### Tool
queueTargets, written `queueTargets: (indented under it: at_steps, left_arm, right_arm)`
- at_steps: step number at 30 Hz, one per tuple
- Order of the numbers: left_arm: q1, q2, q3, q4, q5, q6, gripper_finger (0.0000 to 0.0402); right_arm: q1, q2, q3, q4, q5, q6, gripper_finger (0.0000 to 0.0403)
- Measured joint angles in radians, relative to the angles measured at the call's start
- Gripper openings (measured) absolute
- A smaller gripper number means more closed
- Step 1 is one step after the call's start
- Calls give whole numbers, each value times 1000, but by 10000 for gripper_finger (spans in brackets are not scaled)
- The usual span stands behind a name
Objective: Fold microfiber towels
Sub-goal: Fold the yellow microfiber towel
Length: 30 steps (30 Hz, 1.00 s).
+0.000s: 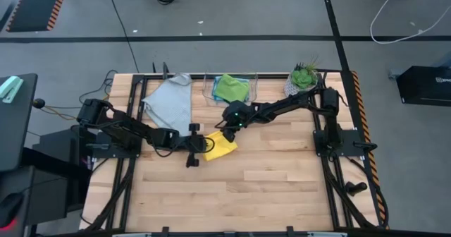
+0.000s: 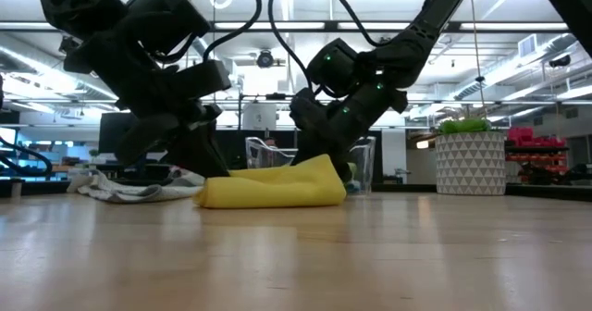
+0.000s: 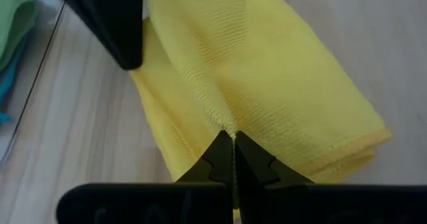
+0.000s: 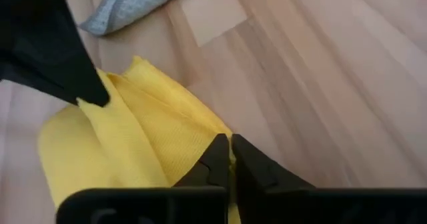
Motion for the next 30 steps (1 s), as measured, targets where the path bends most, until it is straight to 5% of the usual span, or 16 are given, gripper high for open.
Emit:
queueTargets:
  at_steps: [24, 30]
  left_arm:
    - [1, -4, 0, -120, -91, -331, 9]
    - [1, -14, 0, -141, -91, -345, 87]
  right_arm:
    - [66, -24, 0, -115, 85, 13, 14]
    - [67, -24, 0, -127, 93, 15, 15]
